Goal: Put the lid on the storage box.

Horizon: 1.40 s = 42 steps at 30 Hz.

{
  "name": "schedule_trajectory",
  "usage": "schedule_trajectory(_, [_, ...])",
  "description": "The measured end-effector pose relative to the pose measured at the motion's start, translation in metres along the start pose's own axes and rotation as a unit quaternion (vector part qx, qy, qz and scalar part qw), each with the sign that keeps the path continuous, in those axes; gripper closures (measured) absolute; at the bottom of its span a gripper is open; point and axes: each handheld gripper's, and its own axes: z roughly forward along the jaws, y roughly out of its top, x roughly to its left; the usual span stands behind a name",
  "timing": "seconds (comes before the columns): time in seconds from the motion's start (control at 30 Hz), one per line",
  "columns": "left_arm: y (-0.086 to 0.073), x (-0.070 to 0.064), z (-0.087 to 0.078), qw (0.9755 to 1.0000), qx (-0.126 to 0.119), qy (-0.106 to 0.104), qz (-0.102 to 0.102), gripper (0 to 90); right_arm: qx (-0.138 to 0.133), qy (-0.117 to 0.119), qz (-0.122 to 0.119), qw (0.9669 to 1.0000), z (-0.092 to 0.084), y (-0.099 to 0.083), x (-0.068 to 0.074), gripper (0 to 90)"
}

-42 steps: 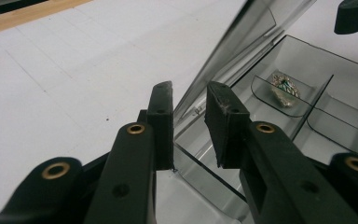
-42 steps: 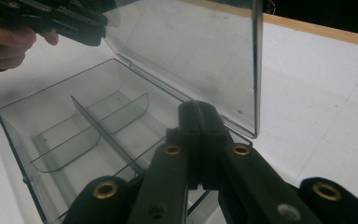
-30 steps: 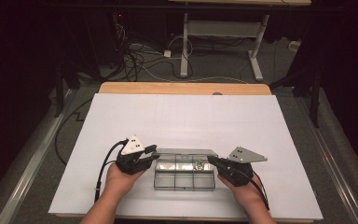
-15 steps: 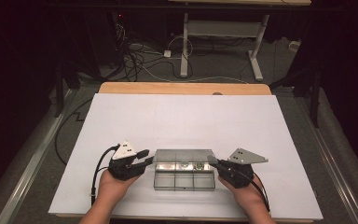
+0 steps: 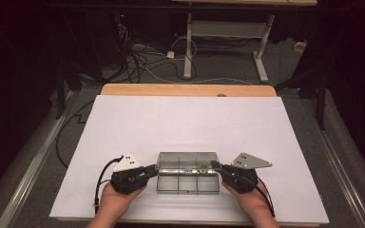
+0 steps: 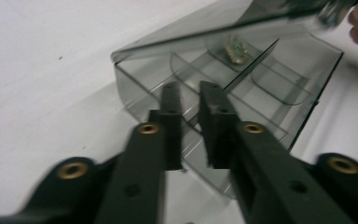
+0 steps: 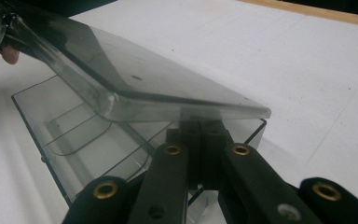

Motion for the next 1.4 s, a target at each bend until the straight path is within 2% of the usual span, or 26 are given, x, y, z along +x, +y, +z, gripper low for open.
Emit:
schedule_trajectory(0.07, [0.001, -0.001, 0.001, 0.9999, -0.005, -0.010, 0.003, 87.6, 0.002, -0.001, -0.001, 1.0000, 0.000, -0.001, 0.000, 90.0])
schedule_trajectory(0.3, [0.003, -0.003, 0.004, 0.9997, -0.007, -0.018, 0.016, 87.5, 0.007, -0.005, -0.003, 1.0000, -0.003, -0.004, 0.001, 90.0])
schedule_trajectory(0.8, [-0.002, -0.009, 0.000, 0.9993, -0.011, -0.019, 0.031, 87.4, 0.018, -0.018, 0.002, 0.9997, -0.015, -0.014, -0.006, 90.0])
schedule_trajectory(0.93, [-0.004, -0.013, -0.002, 0.9991, -0.013, -0.017, 0.037, 87.4, 0.025, -0.029, 0.003, 0.9993, -0.019, -0.020, -0.011, 90.0])
schedule_trajectory(1.03, [-0.008, -0.015, -0.003, 0.9991, -0.005, -0.019, 0.039, 87.4, 0.034, -0.038, 0.006, 0.9987, -0.022, -0.026, -0.015, 90.0])
schedule_trajectory(1.17, [-0.012, -0.016, -0.004, 0.9990, 0.002, -0.020, 0.040, 87.4, 0.049, -0.058, 0.001, 0.9971, -0.028, -0.032, -0.022, 86.8])
schedule_trajectory(1.3, [-0.015, -0.018, -0.006, 0.9988, 0.005, -0.020, 0.045, 87.4, 0.055, -0.066, 0.007, 0.9963, -0.036, -0.037, -0.027, 82.1])
schedule_trajectory(1.4, [-0.017, -0.018, -0.006, 0.9988, 0.008, -0.020, 0.045, 87.4, 0.061, -0.070, 0.016, 0.9956, -0.042, -0.042, -0.031, 70.8])
